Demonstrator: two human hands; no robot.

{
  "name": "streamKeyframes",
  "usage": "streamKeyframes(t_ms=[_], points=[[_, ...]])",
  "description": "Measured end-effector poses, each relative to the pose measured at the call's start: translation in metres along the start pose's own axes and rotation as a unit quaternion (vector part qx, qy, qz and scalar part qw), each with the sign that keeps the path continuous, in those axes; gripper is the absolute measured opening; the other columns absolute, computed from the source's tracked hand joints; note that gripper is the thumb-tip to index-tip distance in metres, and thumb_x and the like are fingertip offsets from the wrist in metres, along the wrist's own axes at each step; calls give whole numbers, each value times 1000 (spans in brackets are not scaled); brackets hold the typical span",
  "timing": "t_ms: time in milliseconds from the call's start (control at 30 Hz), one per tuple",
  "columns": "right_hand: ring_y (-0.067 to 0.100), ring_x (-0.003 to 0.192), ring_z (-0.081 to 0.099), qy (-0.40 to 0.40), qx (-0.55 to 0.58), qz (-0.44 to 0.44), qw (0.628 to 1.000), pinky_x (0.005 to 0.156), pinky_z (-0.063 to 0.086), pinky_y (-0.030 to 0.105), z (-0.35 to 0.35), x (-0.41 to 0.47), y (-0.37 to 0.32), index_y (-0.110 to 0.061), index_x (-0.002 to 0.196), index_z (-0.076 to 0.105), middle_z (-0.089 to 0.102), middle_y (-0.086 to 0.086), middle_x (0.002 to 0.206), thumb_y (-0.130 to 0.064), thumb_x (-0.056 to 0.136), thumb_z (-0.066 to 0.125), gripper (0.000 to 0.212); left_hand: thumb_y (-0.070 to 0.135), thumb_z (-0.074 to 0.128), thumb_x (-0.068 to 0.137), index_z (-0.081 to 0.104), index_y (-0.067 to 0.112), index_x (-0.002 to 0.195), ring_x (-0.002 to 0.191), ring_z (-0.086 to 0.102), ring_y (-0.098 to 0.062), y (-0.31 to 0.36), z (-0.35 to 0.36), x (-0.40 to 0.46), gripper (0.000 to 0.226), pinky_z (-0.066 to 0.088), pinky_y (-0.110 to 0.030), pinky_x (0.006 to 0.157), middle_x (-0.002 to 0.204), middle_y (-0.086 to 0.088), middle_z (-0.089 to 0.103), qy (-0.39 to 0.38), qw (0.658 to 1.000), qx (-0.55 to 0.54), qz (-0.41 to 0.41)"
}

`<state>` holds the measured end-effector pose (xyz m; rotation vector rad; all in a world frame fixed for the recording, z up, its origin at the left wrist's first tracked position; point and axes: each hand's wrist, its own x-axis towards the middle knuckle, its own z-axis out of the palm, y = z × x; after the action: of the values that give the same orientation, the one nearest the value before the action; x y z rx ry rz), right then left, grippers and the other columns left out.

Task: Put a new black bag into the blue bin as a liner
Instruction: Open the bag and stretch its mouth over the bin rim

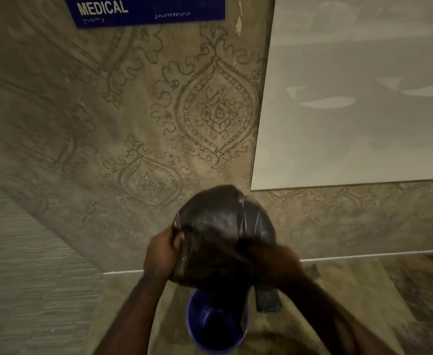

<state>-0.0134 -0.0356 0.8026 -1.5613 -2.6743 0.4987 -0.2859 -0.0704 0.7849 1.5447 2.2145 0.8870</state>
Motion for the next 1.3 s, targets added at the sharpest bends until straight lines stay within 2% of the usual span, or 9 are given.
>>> streamKeyframes(t_ms=[33,100,367,467,600,800,933,1067,1300], points=[[13,101,65,-109,30,33,993,80,50,20,17,-4,6,-31,121,59,66,-5,116,-45,95,47,32,21,57,89,65,27,82,76,65,-15,-11,7,-5,12,41,-24,64,83,1,71,-63,997,41,-19],[15,104,65,-145,75,77,984,85,52,26,25,-8,18,-32,118,64,67,-2,118,-40,91,56,30,10,57,83,69,22,83,79,68,-21,-24,9,-11,17,49,-28,69,84,-3,73,-91,994,54,-33],[19,76,66,218,166,163,948,60,43,26,-29,22,23,-26,84,67,69,-6,80,-13,77,55,19,0,60,78,69,14,87,77,67,-23,-7,-13,-3,20,42,-24,68,79,-4,71,80,995,-64,-12],[22,84,68,279,175,131,935,65,45,26,-41,29,12,-27,94,71,74,-3,92,-13,74,57,28,29,72,76,55,16,125,110,58,-28,-2,-14,-11,53,46,-42,89,117,-8,60,145,989,2,-20],[19,91,67,280,138,-4,950,72,49,29,-53,32,-8,-29,99,72,74,-6,98,-34,73,53,33,75,63,56,28,31,146,139,32,-20,29,-2,-18,107,22,-49,106,151,0,32,96,971,193,107],[21,90,68,267,63,-98,957,72,54,31,-57,22,1,-22,106,71,73,-2,99,-36,77,69,32,31,55,80,67,31,97,94,64,-17,53,4,7,21,19,-45,103,87,9,71,69,966,197,150],[25,88,67,169,-48,-35,984,68,54,32,-50,14,18,-19,114,65,67,2,104,-38,69,81,52,17,58,77,69,24,93,79,68,-23,51,-11,17,20,43,-32,81,84,3,72,102,975,108,165],[26,82,66,101,-103,131,981,65,50,30,-37,9,27,-14,89,67,66,7,91,-16,77,67,12,15,58,78,68,23,98,81,68,-27,46,-22,21,23,48,-30,68,92,-1,72,131,976,88,152],[33,85,66,139,73,280,947,68,49,34,-21,9,38,-13,95,62,69,13,95,-11,86,47,18,17,53,85,66,24,102,77,67,-28,33,-43,19,22,42,-28,63,85,-3,71,158,980,97,70]])
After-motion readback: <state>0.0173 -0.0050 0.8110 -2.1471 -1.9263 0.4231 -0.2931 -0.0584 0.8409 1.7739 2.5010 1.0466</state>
